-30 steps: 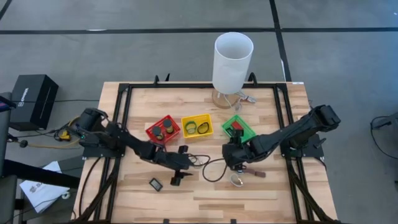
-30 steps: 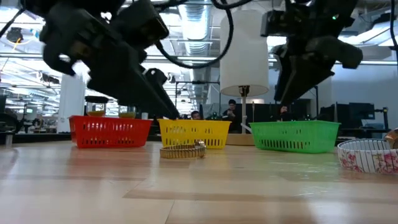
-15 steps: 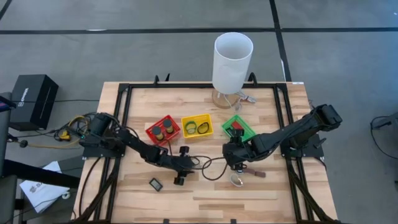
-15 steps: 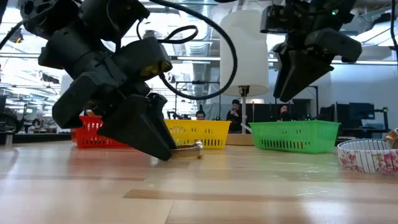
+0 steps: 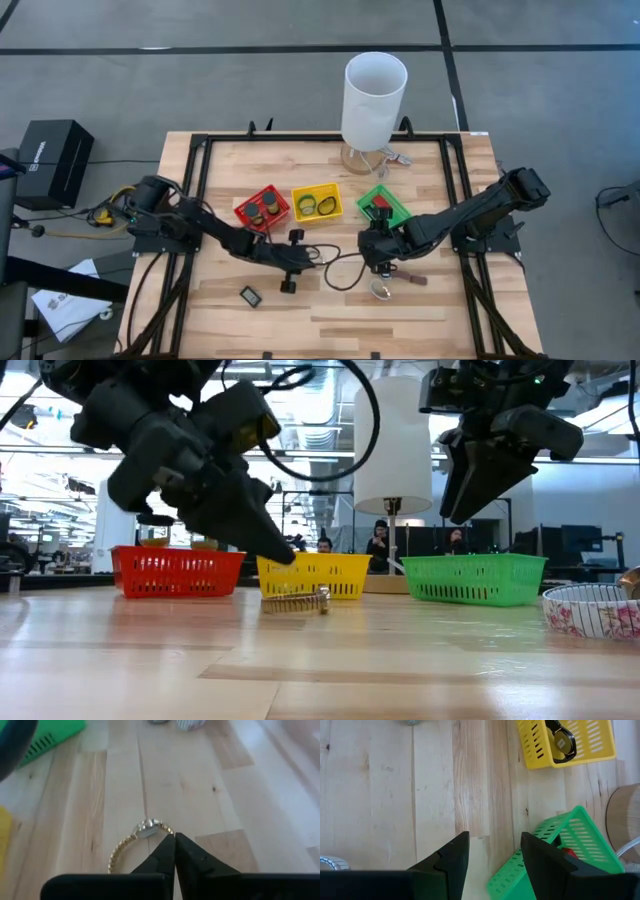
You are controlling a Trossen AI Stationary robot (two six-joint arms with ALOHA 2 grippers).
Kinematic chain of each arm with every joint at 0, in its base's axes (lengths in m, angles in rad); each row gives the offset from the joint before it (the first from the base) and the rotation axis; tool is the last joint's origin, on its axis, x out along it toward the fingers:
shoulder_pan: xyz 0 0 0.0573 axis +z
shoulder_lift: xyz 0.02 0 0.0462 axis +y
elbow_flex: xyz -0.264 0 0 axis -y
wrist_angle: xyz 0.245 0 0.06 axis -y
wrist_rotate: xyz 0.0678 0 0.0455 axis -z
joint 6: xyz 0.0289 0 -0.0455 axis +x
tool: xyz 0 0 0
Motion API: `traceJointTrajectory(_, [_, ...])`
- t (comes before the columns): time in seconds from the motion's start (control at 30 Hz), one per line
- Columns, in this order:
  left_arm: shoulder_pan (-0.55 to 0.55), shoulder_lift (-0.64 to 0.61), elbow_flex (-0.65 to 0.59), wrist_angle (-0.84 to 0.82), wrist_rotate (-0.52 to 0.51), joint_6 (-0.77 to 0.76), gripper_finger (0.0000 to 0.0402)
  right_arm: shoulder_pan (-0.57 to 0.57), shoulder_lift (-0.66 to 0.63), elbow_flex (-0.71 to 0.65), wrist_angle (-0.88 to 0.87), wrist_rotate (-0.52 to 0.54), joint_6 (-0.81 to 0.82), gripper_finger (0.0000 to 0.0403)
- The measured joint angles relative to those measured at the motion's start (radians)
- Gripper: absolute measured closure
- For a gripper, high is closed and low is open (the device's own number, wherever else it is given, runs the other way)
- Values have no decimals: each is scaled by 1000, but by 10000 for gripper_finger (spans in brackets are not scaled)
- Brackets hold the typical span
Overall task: Pick & Place Office items
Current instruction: Put the gold watch into the yellow basket
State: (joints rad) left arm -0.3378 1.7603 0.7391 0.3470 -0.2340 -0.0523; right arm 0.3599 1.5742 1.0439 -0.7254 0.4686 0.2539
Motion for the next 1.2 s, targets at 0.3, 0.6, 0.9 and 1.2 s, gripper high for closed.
traceJointTrajectory(0.3, [33,19,1,-13,107,-3,333,0,0,0,0,0,0,232])
traceJointTrajectory(0.6, [53,74,1,-12,133,-8,260,0,0,0,0,0,0,232])
traceJointTrajectory(0.9, [53,73,1,-14,129,-6,390,0,0,0,-2,0,0,232])
traceJointTrajectory(1.2, [45,-28,21,-15,9,78,397,0,0,0,-1,0,-1,232])
